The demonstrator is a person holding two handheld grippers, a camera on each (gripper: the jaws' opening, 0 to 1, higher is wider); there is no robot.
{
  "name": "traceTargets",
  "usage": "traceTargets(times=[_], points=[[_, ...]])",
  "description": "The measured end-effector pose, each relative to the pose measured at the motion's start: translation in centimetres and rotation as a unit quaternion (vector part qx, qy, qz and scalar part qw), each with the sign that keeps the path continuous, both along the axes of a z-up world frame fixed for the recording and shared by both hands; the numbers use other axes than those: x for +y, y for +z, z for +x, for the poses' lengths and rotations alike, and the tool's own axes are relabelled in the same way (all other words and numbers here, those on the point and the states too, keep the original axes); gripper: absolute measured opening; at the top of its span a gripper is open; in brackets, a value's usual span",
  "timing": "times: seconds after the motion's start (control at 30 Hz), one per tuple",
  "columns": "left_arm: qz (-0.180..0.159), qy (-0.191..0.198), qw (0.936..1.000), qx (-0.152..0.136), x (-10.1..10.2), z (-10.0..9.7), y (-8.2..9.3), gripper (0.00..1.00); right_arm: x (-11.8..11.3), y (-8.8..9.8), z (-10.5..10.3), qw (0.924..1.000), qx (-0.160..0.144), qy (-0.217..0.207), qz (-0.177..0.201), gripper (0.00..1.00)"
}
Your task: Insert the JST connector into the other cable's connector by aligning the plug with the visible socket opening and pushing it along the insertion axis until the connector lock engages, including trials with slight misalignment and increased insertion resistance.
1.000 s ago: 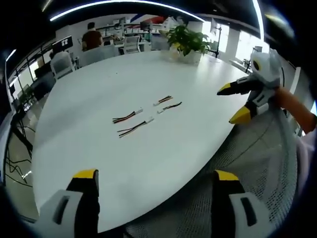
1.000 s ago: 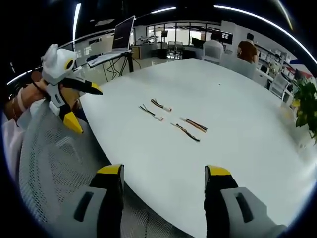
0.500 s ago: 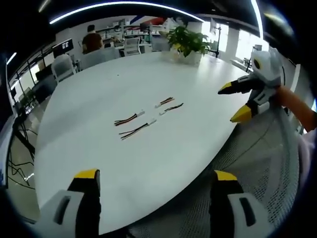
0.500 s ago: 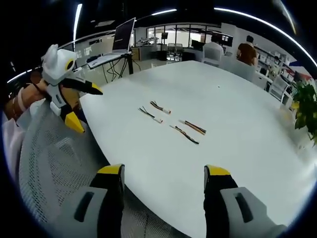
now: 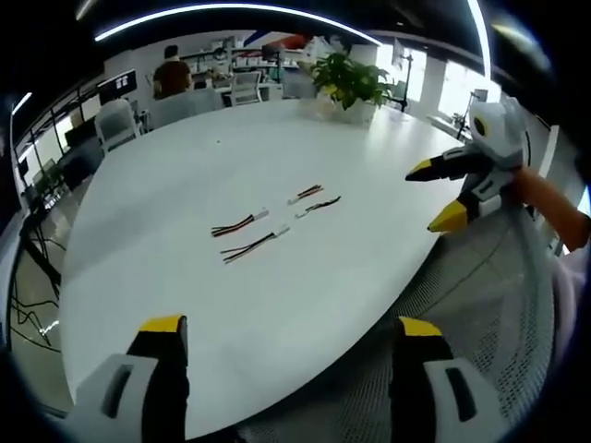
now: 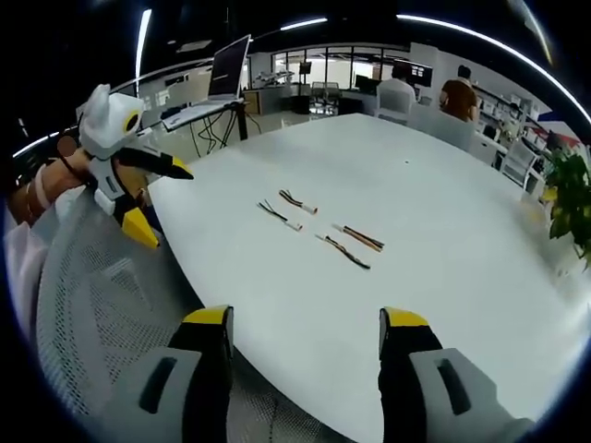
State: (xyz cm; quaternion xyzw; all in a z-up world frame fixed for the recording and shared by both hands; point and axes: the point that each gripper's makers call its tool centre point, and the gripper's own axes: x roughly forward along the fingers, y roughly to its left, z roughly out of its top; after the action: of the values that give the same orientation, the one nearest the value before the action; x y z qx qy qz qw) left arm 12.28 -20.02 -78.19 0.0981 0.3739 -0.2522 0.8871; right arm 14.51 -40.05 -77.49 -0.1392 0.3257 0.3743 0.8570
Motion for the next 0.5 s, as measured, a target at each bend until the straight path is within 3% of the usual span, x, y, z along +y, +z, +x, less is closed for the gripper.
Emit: traceTargets(times=[0.2, 0.43, 0.5], points=[[-0.018, 0.023, 0.9992, 0.028, 0.36, -0.15, -0.35, 0.88, 0.09, -0.29, -0.14, 0.9999, 0.003, 0.009, -0.009, 0.61], [-0.003, 0.010, 0.9996, 0.026, 0.08, -0.35, -0.56, 0.85, -0.13, 0.10, 0.26, 1.0000, 0.001, -0.001, 0.004, 0.60], [0.000, 0.013, 0.9999, 0.012, 0.34, 0.02, -0.31, 0.83, -0.05, 0.21, 0.26, 0.9999, 0.003, -0.002, 0.010, 0.60]])
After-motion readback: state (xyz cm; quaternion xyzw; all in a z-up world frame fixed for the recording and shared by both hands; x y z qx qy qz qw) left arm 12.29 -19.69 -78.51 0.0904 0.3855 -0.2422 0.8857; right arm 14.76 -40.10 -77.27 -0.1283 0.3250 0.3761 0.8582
